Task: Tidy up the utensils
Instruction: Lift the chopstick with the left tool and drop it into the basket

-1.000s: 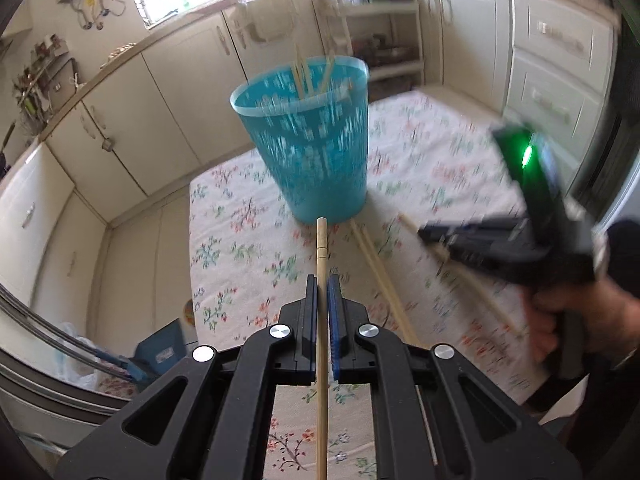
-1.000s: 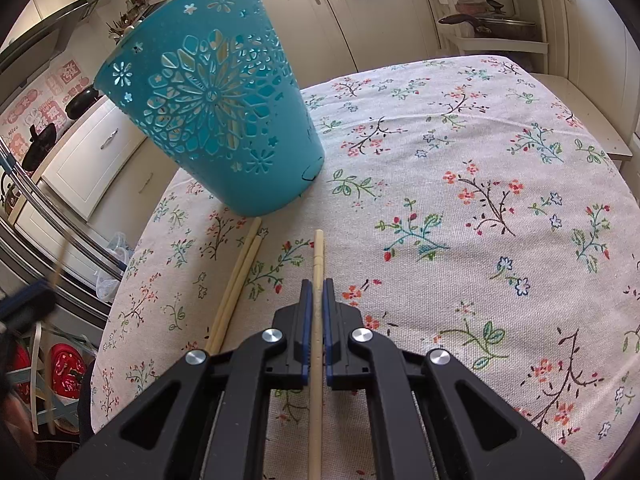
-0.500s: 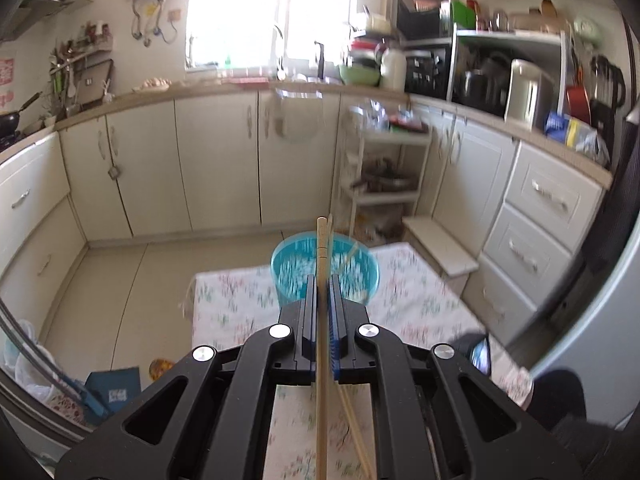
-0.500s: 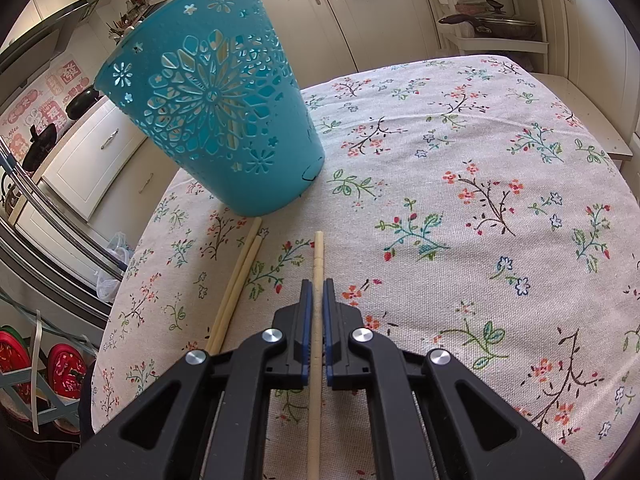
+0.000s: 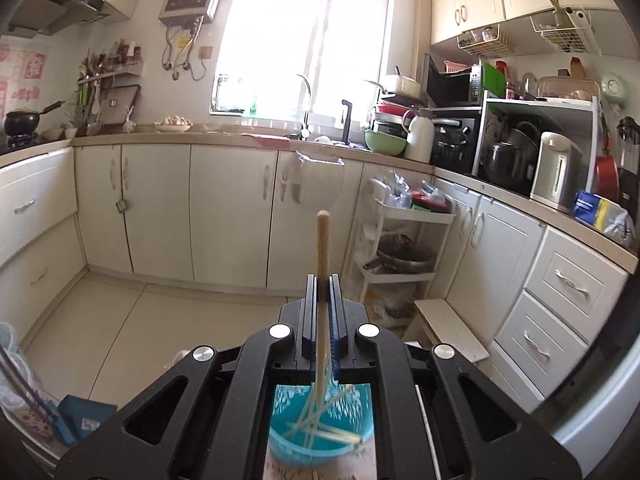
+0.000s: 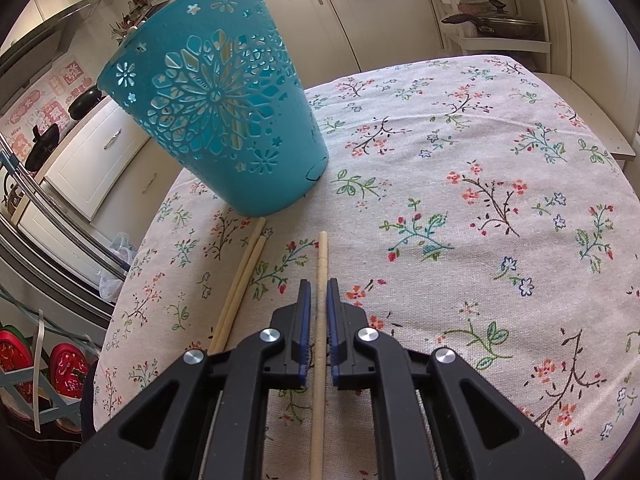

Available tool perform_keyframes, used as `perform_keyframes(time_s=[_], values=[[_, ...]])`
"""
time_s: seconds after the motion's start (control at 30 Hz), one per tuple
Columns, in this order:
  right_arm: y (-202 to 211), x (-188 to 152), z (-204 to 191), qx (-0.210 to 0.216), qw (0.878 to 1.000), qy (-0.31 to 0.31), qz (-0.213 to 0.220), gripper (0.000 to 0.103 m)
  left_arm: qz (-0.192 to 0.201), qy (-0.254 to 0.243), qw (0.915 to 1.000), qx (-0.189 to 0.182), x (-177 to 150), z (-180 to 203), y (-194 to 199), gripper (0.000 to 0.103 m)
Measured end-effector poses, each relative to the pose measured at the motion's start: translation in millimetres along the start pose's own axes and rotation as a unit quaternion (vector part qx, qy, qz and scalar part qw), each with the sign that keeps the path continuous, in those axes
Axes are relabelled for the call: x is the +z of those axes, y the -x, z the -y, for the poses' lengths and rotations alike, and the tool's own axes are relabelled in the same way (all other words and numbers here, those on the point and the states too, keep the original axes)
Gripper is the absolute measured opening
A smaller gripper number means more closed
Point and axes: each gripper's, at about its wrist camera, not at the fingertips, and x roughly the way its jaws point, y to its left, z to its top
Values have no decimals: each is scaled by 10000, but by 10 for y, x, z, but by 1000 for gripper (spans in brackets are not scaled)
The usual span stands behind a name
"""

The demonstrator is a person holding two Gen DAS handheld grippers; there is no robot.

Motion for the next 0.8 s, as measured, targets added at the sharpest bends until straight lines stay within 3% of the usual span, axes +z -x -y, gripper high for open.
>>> perform_keyframes(time_s=[0.23,0.5,0.57,0.63,0.7,0.8], values=[[1,4,11,80,10000,-29,3,11,-154,-12,9998,107,-103,4,-425,5],[-1,3,34,105,9999,-45,3,12,-840,-206,9956,351,-483,-43,-823,6],[-1,4,36,108,9999,-46,3,12,-1077,-256,9928,457,-579,-66,-902,14],[-1,4,35,108,9999,-48,3,12,-1149,-246,9914,572,-660,-103,-891,39],[2,5,41,112,9999,-48,2,12,-1086,-231,9916,667,-714,-140,-807,51],[1,5,40,112,9999,-47,3,12,-1019,-209,9913,806,-811,-250,-603,59]])
